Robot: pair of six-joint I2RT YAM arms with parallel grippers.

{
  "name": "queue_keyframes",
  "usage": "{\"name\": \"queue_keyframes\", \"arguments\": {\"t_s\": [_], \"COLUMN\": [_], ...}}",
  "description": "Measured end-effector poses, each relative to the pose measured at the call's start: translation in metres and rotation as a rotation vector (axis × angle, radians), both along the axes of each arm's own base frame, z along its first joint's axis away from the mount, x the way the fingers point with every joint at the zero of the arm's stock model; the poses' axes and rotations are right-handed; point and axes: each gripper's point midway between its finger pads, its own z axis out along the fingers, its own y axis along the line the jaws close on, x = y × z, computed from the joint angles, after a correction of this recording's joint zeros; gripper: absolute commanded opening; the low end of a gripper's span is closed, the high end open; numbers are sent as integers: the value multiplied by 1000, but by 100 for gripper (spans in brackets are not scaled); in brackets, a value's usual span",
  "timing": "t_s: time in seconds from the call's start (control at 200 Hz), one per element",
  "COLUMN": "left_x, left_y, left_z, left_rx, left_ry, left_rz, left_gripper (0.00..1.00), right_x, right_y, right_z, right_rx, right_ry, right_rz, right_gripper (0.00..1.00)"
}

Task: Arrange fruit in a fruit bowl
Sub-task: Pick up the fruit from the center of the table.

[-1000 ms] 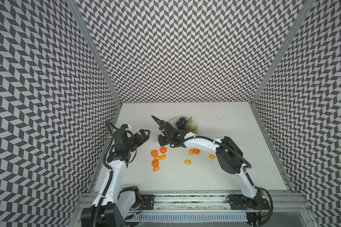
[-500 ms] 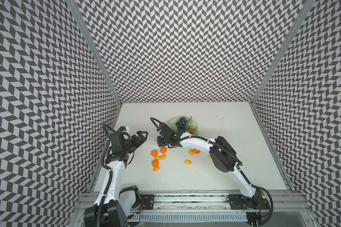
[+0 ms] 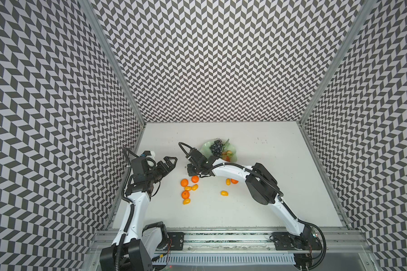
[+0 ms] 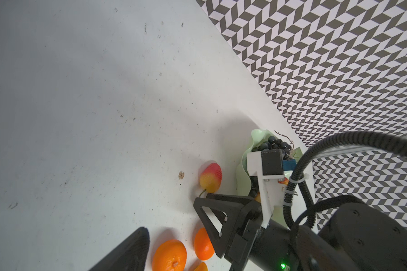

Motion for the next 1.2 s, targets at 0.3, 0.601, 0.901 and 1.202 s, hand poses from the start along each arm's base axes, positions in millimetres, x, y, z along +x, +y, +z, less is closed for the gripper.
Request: {"name": "queue_keyframes", "arguments": {"t_s": [0.3,0.601,0.901,1.202], "left_x": [0,1,1,-1], "left_y": [-1,-2,-3,-6], "left_z": [-1,-1,0,6], "left_rx": [-6,-10,-13,-14], "left_ry": [3,0,-2,-23], "left_rz": [-7,-13,-18,-34], "left_gripper": [100,100,100,100], "right_x": [3,4,3,0], "right_y": [-2,-3,-4,-5], "right_z": [-1,-1,-2,20], "right_rx": [-9,-11,-18,-4], "right_ry": [-11,-14,-9,-31], "right_rz": [-17,-23,-21,12], "right_gripper": [26,9,0,0]}}
